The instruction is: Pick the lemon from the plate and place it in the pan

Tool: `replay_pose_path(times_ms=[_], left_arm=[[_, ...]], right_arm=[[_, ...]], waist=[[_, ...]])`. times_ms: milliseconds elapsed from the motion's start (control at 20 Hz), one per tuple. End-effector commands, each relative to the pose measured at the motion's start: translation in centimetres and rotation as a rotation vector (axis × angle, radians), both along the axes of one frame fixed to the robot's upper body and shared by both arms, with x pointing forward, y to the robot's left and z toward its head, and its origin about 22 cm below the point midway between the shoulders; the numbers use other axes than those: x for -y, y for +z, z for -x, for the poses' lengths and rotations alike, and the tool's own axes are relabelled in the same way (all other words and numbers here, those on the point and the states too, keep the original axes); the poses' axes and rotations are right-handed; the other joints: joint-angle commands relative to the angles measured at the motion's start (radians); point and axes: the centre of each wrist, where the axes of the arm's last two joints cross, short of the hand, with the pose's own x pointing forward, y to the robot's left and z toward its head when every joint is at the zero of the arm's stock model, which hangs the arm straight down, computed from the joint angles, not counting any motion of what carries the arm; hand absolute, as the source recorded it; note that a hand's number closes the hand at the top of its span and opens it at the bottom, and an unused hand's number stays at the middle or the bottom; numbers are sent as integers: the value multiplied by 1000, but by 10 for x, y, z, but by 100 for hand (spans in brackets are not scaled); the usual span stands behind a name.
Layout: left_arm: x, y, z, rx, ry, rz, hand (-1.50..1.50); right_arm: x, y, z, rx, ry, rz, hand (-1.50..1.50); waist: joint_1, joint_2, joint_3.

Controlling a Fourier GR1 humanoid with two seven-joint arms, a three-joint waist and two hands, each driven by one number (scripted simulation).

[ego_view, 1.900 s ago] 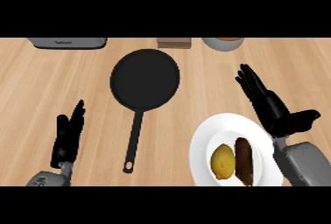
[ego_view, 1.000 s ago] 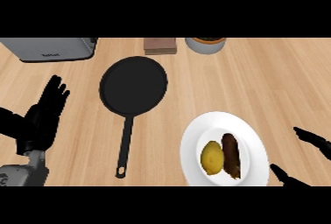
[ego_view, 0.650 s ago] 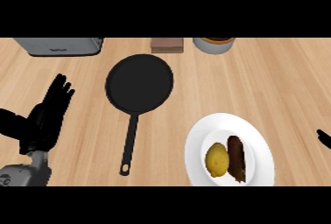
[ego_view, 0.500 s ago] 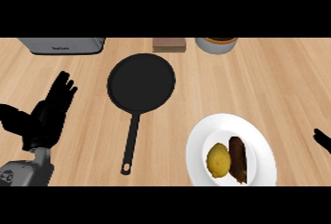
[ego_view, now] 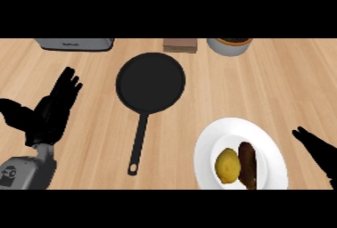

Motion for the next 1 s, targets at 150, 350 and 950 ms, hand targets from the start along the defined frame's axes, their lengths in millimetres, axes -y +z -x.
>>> replay_pose_path(times_ms=[150,350,950], left_arm=[[-5,19,-2,-3,10,-14,0],[-5,-9,-4,-1,25,1,0],[-13,2,1,-1,31,-3,0]], right_arm=[[-33,-5,-6,-306,65,129,-150],[-61,14,-6,-302,106,168,-150],[-113,-3,-29,-259,46,338,-150]], waist=[[13,-2,2],[-23,-6,2],[-21,-8,2]])
